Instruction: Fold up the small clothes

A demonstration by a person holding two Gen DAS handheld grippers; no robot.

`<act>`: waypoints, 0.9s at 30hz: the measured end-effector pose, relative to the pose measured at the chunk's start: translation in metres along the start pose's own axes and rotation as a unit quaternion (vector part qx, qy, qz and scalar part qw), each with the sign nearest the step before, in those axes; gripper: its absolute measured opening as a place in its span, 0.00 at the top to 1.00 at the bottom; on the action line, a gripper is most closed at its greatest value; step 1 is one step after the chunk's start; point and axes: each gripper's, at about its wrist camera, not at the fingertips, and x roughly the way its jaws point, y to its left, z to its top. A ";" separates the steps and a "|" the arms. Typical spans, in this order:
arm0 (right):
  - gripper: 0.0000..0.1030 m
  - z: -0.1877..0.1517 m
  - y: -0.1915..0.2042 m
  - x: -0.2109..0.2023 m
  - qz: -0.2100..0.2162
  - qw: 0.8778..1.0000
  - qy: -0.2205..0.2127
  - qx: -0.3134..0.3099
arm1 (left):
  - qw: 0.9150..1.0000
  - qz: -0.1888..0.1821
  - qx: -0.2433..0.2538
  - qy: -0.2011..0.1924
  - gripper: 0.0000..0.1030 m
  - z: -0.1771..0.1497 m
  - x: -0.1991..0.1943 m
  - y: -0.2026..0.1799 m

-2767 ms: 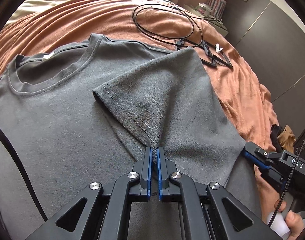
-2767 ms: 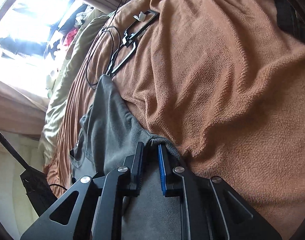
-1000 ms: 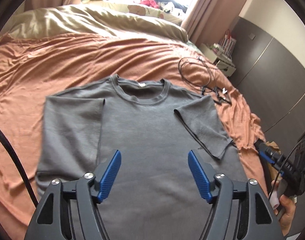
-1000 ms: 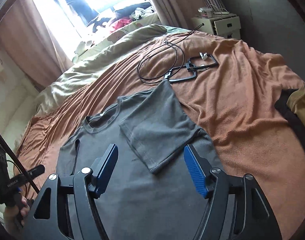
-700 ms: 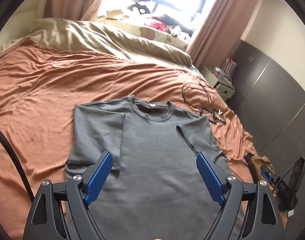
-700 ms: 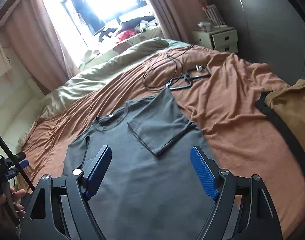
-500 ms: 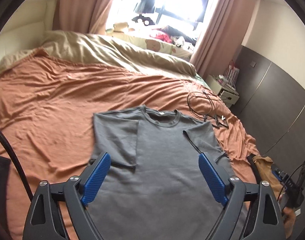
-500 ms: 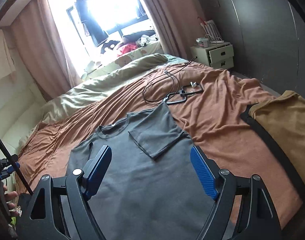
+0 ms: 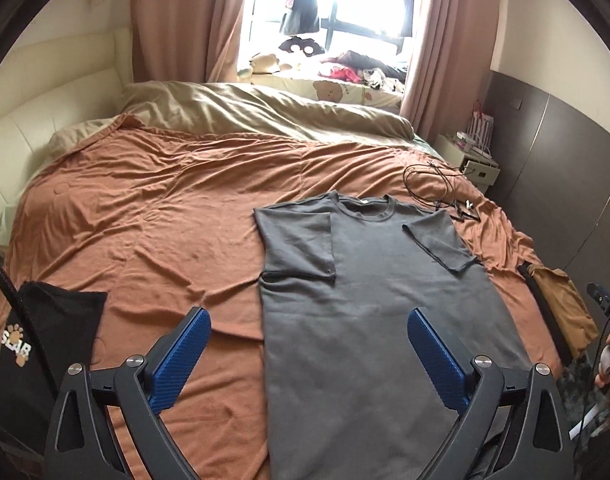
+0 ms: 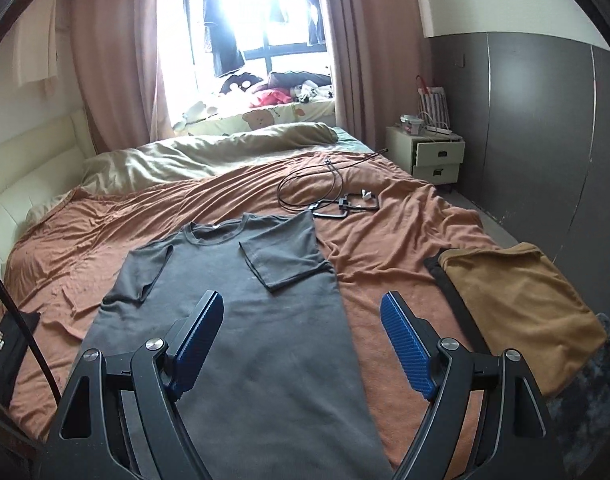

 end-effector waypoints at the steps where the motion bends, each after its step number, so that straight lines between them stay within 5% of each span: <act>1: 0.23 -0.002 0.001 -0.007 0.004 1.000 -0.005 -0.009 | 1.000 0.001 0.000 0.001 0.00 -0.007 -0.006 0.003; 8: 0.23 -0.021 0.000 -0.040 0.034 0.998 0.043 -0.042 | 1.000 0.012 0.007 0.000 0.00 -0.048 -0.039 0.010; 11: 0.22 -0.026 -0.003 -0.064 0.028 0.998 0.028 -0.050 | 1.000 0.013 0.004 -0.004 0.00 -0.065 -0.051 0.012; 15: 0.00 -0.035 -0.008 -0.088 0.029 0.998 0.031 -0.046 | 1.000 0.006 0.001 -0.003 0.00 -0.092 -0.063 0.013; 27: 0.00 -0.078 -0.031 -0.115 0.044 0.997 0.040 -0.053 | 1.000 0.006 -0.013 -0.006 0.00 -0.163 -0.089 0.014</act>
